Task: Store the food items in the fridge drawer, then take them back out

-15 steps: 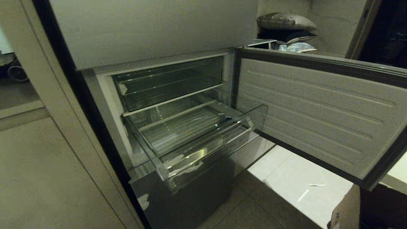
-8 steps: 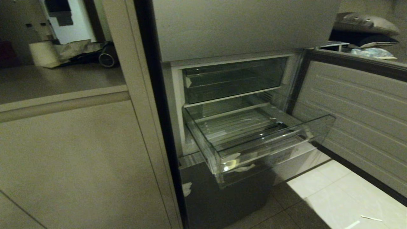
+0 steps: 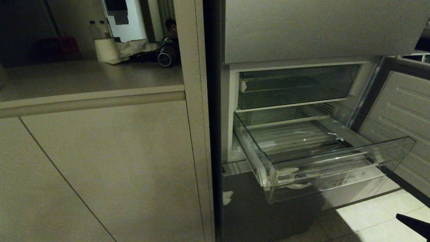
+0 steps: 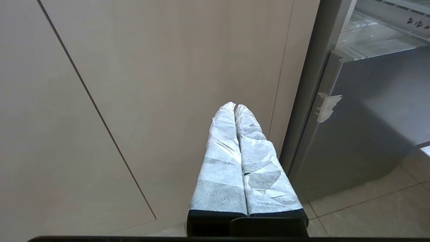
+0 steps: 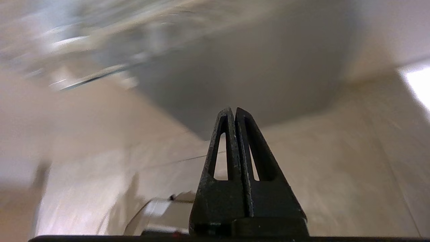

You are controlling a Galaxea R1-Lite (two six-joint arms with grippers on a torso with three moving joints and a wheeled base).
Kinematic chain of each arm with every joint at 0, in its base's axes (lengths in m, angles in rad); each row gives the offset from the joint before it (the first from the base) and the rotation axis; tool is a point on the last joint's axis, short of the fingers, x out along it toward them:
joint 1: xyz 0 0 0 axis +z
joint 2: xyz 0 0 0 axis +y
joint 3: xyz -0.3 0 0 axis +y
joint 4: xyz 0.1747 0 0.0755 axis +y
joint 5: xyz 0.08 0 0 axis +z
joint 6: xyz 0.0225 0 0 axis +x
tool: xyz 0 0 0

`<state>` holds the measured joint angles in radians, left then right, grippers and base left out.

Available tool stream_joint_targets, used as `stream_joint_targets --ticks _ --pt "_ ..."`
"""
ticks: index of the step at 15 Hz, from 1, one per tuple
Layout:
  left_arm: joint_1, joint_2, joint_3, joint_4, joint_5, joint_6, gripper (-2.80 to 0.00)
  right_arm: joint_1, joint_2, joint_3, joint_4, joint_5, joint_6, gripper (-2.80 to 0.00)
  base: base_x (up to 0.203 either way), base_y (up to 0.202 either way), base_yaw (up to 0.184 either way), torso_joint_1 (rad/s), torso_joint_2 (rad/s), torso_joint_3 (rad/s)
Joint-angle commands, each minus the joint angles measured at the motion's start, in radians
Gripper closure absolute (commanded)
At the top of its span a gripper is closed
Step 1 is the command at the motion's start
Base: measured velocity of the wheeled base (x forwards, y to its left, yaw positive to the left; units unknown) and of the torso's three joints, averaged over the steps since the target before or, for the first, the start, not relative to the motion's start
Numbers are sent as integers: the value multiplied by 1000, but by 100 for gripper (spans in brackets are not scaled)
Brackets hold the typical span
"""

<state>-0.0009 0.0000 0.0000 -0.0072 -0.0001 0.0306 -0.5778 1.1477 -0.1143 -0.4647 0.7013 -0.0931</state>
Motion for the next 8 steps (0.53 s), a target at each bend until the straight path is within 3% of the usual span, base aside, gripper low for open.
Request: stream_joint_targets --ticks 1,8 --pt "1 -1 0 0 0 0 0 116 94 -46 -5 23 -14 0 0 0 0 0 0 0" --pt "1 -2 0 0 0 0 0 264 331 -224 -6 30 -6 0 0 0 0 0 0 0"
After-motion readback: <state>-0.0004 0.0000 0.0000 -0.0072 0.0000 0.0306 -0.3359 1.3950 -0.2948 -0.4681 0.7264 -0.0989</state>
